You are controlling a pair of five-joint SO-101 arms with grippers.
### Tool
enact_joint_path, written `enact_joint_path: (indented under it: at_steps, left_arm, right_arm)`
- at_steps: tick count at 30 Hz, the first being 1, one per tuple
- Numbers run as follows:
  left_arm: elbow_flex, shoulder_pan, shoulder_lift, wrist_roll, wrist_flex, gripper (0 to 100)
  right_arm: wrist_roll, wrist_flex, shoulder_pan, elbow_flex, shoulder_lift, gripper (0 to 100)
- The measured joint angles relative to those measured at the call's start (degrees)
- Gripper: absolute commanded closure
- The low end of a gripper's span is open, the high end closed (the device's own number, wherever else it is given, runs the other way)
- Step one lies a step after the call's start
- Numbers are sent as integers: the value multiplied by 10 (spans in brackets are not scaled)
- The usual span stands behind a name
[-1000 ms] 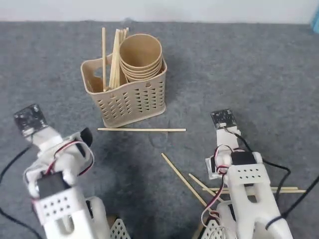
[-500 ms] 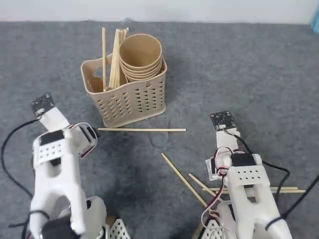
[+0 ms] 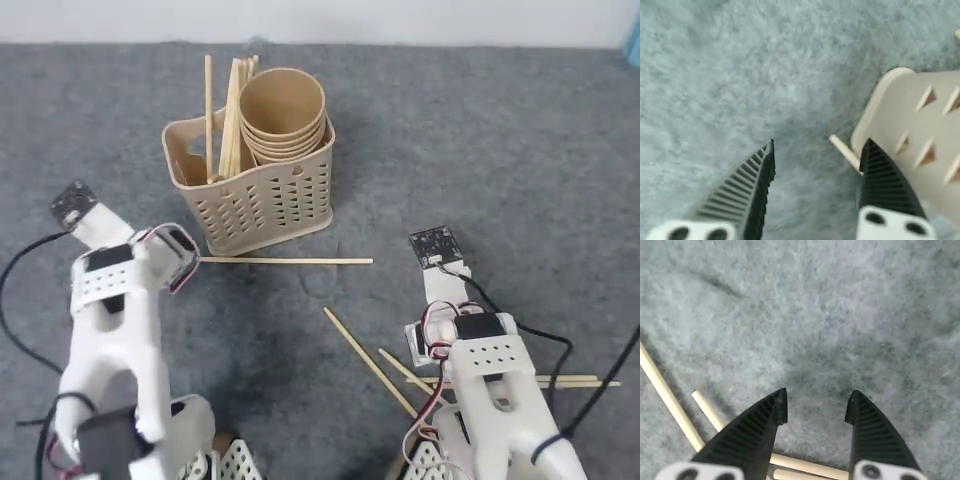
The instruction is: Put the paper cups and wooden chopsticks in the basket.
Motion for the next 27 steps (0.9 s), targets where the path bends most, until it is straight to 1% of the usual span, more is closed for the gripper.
enact_joint_path:
  at_steps: [4,8,11,17,20,23,25,27]
  left_arm:
    - [-37,28,69,48,0,739]
    - [-88,45,164,61,4,739]
    - [-142,47,217,80,34,739]
    - [-217,47,274,87,91,746]
    - [-239,48,301,89,117,818]
    - [-251,50,309,89,122,905]
    - [-257,53,309,81,122,917]
    - [-259,57,309,58,122,889]
  right_arm:
    - [0,0,0,0,0,795]
    - [0,0,0,0,0,794]
    - [0,0,0,0,0,794]
    - [0,0,0,1,0,794]
    - [0,0,0,2,0,794]
    - [0,0,0,2,0,794]
    - [0,0,0,2,0,794]
    - [20,0,0,2,0,795]
